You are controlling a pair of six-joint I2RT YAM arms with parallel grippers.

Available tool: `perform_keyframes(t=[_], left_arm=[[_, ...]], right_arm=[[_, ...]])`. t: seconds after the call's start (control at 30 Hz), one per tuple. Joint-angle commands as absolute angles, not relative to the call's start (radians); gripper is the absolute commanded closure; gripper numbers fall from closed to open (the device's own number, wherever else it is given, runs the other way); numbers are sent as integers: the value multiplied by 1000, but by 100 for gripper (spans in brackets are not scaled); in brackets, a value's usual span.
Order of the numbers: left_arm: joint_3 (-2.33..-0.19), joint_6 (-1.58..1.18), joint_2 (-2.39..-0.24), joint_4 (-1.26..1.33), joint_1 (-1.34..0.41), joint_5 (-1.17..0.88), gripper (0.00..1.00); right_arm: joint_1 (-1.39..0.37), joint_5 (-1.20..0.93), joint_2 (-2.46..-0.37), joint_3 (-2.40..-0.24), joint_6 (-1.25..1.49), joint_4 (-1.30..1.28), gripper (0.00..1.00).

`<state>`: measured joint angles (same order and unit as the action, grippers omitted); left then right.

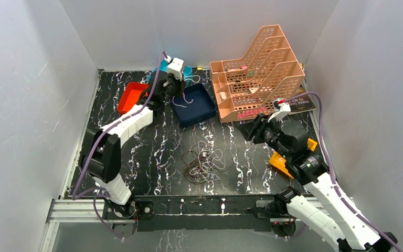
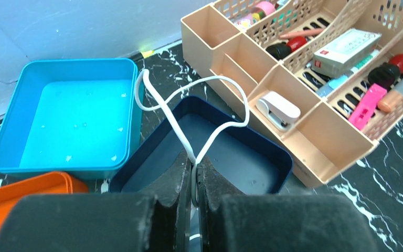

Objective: Untangle the cables

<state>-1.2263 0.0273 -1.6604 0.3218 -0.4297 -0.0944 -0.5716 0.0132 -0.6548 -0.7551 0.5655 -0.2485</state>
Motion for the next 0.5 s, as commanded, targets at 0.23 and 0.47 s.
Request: perform_keyframes(t=[0.23,0.47], left_arm=[[-1306,-61,-1856,614,-389,-222,100],[-1270,-59,-1896,598,-388,-207,100]], right_arm=[[-573,61,-624,-748,537,-269,48],[-573,69,-622,-747,540,-273,48]])
